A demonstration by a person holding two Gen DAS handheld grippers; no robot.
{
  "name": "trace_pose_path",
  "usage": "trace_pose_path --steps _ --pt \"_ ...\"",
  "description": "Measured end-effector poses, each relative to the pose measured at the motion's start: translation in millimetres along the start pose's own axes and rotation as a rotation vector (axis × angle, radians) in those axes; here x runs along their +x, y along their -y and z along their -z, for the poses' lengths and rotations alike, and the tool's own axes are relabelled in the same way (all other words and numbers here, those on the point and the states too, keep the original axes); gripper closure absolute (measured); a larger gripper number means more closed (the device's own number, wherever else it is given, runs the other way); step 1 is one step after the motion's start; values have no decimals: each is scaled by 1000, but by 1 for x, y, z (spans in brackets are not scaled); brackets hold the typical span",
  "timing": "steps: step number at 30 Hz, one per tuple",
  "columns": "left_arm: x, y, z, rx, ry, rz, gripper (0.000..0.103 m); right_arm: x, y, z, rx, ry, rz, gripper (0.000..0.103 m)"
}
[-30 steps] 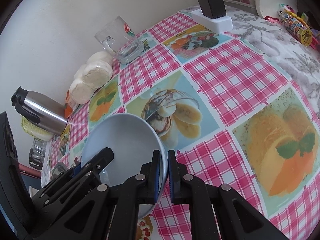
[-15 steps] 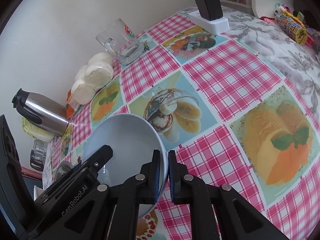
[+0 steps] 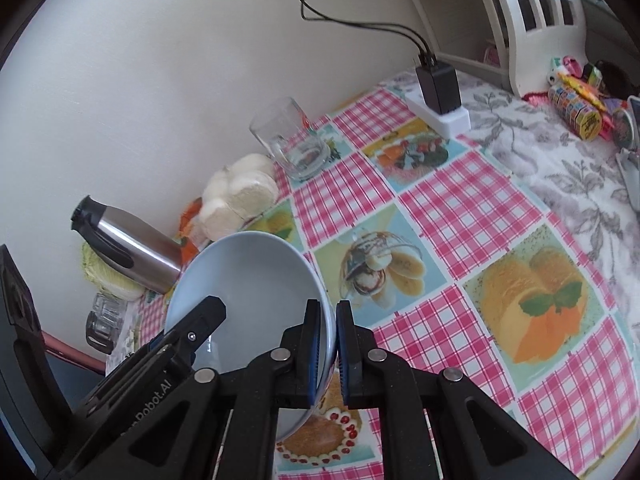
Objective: Organize plates and bowls
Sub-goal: 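Lift the round bowl with both grippers and carry it over the basin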
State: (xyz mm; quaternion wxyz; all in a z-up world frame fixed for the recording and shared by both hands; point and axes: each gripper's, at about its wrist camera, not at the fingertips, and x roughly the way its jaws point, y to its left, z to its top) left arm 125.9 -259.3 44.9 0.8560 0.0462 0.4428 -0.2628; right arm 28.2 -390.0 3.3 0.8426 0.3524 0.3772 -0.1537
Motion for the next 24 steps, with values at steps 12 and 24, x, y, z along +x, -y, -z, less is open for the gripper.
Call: trace_pose_path --steps 12,24 --pt "-72 -23 -5 -32 125 37 83 -51 -49 7 -64 94 -46 94" --pt "-117 -75 5 -123 197 10 83 -61 -103 31 -147 96 -104 94"
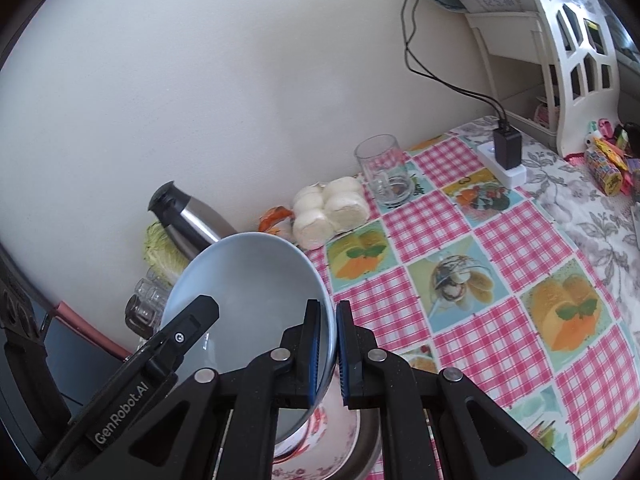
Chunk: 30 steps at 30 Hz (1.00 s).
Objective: Organize plates and bowls
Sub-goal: 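Lift the round bowl with both grippers and carry it over the basin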
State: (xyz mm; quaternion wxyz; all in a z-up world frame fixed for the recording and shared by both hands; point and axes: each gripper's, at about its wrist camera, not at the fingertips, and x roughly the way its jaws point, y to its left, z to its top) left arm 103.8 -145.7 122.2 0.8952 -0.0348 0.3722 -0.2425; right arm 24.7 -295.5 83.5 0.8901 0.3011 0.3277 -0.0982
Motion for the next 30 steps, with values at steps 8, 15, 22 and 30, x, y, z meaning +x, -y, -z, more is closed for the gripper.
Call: trace_pose_path --steps 8,15,22,30 --pt "-24 -34 5 -68 31 -30 83 4 -37 17 -62 -27 -34 94" --pt "-39 -60 13 -113 42 -57 83 9 -62 32 -111 -55 -46 94" --pt "-44 -82 22 -158 32 -70 83 16 -81 46 -154 -86 -49 94" --pt "-37 -95 33 -192 -4 -68 83 28 -86 60 -169 -131 -29 94"
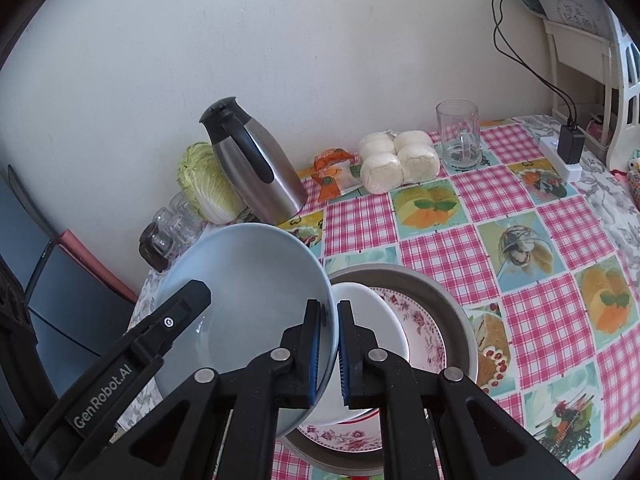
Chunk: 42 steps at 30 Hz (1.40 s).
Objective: Organize plates and bowls
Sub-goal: 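Lift the round bowl with both grippers and carry it over the basin, then lower the round bowl onto the square bowl in the basin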
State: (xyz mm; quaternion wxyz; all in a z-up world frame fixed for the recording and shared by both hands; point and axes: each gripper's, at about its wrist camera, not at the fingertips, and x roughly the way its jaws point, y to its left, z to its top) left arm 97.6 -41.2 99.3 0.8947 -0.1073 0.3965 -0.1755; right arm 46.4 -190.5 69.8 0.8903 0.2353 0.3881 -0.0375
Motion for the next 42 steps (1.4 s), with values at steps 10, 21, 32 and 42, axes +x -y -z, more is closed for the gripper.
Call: trace_pose_path --steps 10,21,32,42 --pt "20 -6 8 -22 -58 -2 83 17 4 5 -12 -55 41 93" --pt "33 1 12 -7 -99 3 83 27 19 4 15 -85 56 91" --pt "46 4 14 -1 -125 -19 83 30 29 1 35 -93 68 91" --pt "51 2 15 0 -137 -47 83 34 30 2 32 -106 74 90"
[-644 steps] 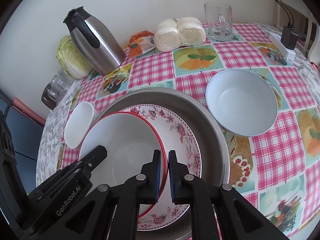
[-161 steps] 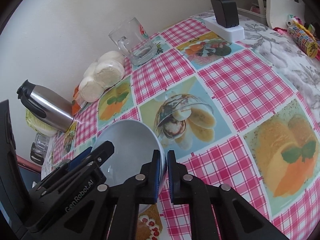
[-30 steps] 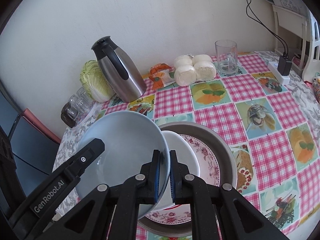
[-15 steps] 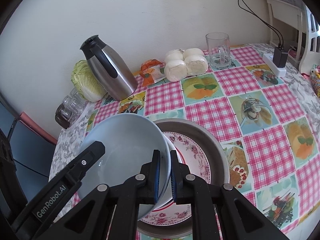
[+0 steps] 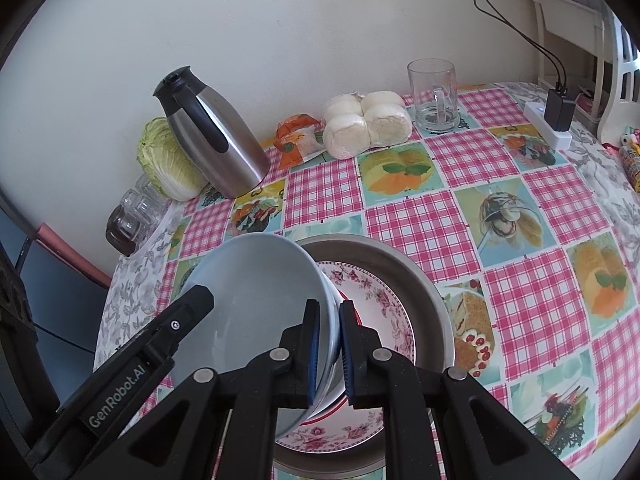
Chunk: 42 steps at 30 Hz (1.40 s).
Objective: Organize plates and bowls
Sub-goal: 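Lower the round bowl onto the square bowl in the basin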
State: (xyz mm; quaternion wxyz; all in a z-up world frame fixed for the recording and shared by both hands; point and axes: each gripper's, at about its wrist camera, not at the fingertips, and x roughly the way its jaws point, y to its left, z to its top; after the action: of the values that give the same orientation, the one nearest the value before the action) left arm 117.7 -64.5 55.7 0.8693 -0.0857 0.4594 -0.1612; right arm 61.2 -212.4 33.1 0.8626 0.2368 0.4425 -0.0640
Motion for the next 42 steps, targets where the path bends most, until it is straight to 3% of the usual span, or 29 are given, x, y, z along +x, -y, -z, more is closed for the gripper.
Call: trace_pose_path --steps 3,5,27,33,42 --pt "-1 0 0 2 9 -15 83 0 -1 0 -4 -2 3 88" --pt "-3 0 -1 -4 20 28 83 -1 -3 0 -14 3 2 83" --pt "0 -12 0 -47 7 -41 83 -10 9 -6 5 26 -42 83" --pt "1 -10 -1 -35 4 -34 83 -2 20 -7 39 20 -108 93" --pt "4 1 0 13 7 -41 83 8 26 -4 61 -10 -140 94"
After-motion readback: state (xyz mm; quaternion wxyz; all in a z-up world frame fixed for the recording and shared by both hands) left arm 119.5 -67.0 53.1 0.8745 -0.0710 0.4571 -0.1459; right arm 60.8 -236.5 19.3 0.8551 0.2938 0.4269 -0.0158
